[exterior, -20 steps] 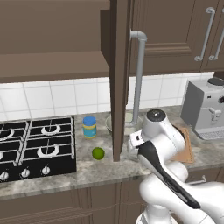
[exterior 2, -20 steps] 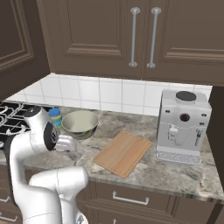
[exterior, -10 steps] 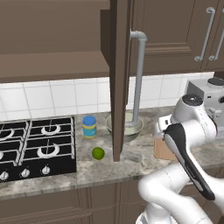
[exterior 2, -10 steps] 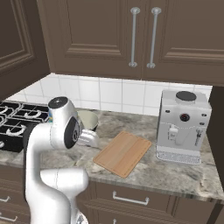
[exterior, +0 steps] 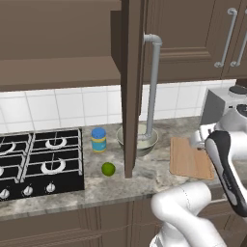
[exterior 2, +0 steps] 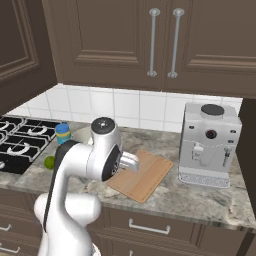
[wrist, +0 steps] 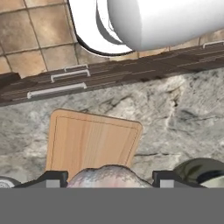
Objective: Open the cabinet. Place the bowl and condiment on the counter. Then place the lime and garlic on the cutting board.
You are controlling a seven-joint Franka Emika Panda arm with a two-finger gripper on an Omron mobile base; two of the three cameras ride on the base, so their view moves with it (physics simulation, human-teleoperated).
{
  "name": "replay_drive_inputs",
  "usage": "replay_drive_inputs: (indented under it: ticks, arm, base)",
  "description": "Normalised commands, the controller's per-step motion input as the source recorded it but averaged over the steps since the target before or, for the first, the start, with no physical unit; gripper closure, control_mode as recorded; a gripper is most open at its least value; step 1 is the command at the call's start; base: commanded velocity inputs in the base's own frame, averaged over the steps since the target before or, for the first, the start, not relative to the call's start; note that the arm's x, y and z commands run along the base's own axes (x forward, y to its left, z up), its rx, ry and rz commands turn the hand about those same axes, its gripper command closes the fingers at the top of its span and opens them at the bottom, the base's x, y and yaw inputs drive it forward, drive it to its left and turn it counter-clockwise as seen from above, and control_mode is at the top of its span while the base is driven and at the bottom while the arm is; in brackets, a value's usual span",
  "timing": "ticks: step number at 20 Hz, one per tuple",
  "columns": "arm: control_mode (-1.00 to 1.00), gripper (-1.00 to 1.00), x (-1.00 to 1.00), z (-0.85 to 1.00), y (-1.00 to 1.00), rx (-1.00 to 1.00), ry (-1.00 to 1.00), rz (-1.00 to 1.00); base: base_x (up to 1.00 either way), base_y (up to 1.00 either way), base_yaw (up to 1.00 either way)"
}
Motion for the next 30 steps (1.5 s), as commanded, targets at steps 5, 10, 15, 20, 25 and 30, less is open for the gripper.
replay_drive_inputs:
  ticks: [5,10,15,20,25,30]
  arm:
    - [-1.00,1.00,0.29,0.00,-0.15,0.01,-0.03,0.05]
    - [-1.00,1.00,0.45,0.00,0.00,0.00,0.00,0.00]
    - [-1.00,1.00,0.35,-0.04,-0.15,0.00,0.00,0.01]
    - [-1.00,1.00,0.34,-0.15,-0.35,0.00,0.00,0.03]
    - [-1.00,1.00,0.37,-0.27,-0.25,0.00,0.00,0.03]
    - [-1.00,1.00,0.37,-0.26,-0.01,-0.02,0.10,0.00]
  base:
    - [0.00,0.00,0.00]
    - [0.00,0.00,0.00]
    - [0.00,0.00,0.00]
    - [0.00,0.00,0.00]
    - [0.00,0.00,0.00]
    - [0.00,0.00,0.00]
